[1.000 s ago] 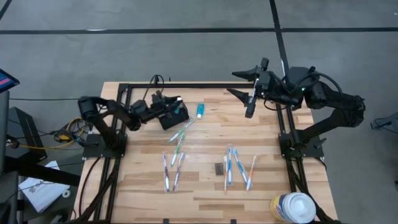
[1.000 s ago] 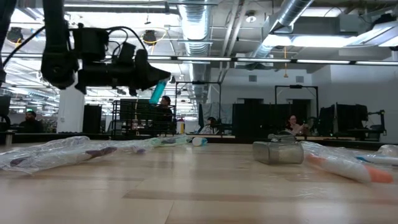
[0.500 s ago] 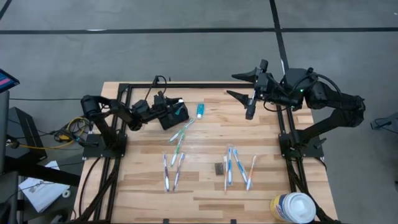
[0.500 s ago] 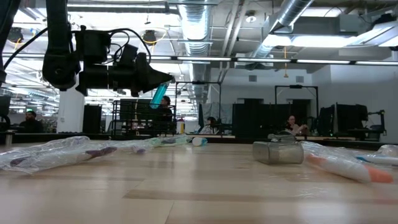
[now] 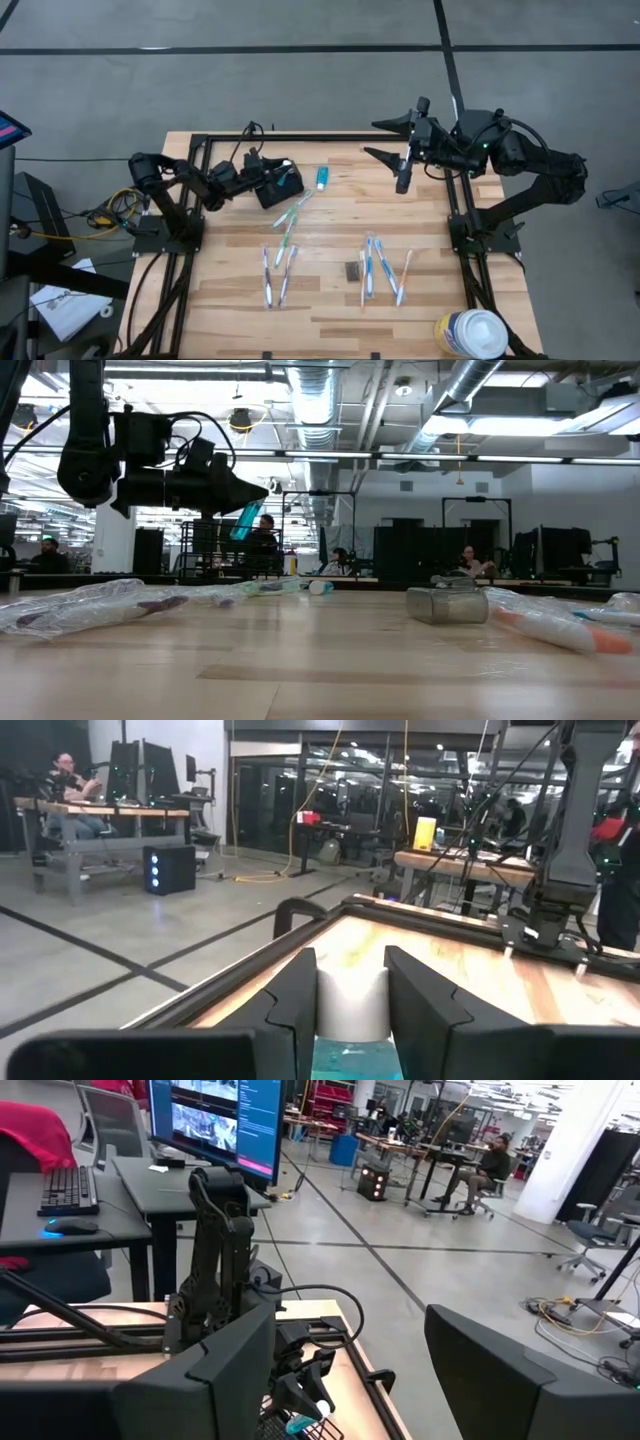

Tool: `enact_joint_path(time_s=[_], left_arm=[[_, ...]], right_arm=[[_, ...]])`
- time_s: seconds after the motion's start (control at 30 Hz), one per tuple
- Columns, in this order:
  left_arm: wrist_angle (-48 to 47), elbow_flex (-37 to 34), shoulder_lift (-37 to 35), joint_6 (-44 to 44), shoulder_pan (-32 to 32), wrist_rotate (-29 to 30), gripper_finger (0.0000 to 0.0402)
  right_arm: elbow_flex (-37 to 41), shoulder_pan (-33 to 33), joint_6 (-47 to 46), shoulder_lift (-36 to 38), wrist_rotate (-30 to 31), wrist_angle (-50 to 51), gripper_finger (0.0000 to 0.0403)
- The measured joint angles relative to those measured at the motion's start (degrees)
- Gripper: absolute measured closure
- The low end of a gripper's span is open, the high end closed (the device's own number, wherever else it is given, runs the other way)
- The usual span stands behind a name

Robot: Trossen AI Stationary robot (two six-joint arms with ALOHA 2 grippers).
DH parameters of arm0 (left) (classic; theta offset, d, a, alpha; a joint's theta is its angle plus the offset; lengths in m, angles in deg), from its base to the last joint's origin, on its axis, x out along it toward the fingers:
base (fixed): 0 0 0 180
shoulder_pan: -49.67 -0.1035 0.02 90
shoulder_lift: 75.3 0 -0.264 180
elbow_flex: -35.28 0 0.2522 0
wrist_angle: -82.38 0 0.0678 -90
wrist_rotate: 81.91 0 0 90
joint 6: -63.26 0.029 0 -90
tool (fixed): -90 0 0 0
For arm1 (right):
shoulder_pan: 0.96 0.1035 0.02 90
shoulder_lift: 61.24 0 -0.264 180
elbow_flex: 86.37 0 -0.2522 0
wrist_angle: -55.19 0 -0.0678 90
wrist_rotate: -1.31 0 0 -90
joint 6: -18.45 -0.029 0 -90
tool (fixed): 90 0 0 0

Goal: Pick & Place toothbrushing station
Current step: Put the blue mouthwash into the black organizer

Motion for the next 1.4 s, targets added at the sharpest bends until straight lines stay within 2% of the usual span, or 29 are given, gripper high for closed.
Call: enact_joint_path(time_s=[0.63,0.73,1.0,1.2,1.3,1.4], left_arm=[[-0.04,0.02,0.00,-0.16,0.00,-2.47,0.0317],[0.04,0.65,-1.78,-0.25,0.00,-2.69,0.0317],[-0.11,1.01,-13.81,-0.30,-1.55,-3.15,0.0317],[0.04,1.14,-26.19,-5.55,-0.97,-4.98,0.0317],[-0.05,1.42,-31.45,-7.96,-0.06,-5.36,0.0317],[-0.04,3.45,-34.76,-9.41,1.65,-5.44,0.0317]], right_arm=[[0.00,0.00,-0.61,0.00,0.00,0.02,0.0155],[0.00,0.00,-0.59,0.00,0.00,0.06,0.0155],[0.00,-0.15,-0.60,0.00,0.06,0.32,0.0155],[-0.02,-2.31,-5.32,-2.35,-0.28,3.72,0.0155],[-0.02,-4.23,-6.90,-5.38,-4.57,3.34,0.0155],[-0.04,-6.79,-9.05,-9.04,-13.44,1.16,0.0155]])
